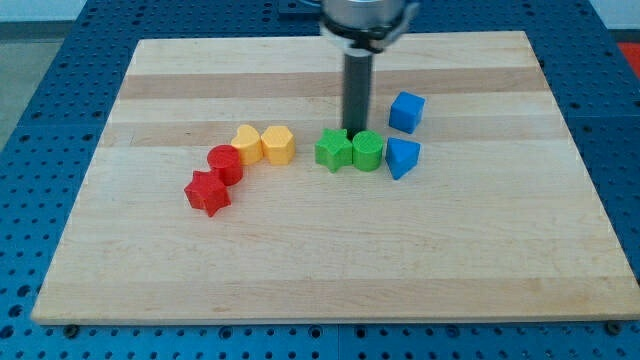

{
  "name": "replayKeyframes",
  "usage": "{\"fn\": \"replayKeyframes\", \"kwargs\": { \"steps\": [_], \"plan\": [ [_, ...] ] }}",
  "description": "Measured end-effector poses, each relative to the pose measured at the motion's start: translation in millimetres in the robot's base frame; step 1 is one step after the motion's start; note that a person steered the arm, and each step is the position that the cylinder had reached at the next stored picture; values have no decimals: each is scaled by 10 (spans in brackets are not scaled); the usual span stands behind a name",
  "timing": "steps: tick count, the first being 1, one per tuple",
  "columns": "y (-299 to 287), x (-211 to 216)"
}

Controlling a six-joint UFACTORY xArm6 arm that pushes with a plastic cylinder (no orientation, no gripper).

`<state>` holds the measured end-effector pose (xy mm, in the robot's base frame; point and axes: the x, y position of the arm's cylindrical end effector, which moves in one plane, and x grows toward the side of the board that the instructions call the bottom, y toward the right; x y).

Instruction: Move the blue blocks to the right of the green blocks

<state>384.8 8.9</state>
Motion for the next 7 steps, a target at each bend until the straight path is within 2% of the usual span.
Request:
{"fn": "replayKeyframes", "kwargs": {
  "steps": [1,2,3,4,5,6,7],
  "plan": [
    [78,-382],
    [587,-495],
    [1057,-20],
    [1292,563],
    [1303,410],
    [1594,39],
    [2114,7]
  ]
}}
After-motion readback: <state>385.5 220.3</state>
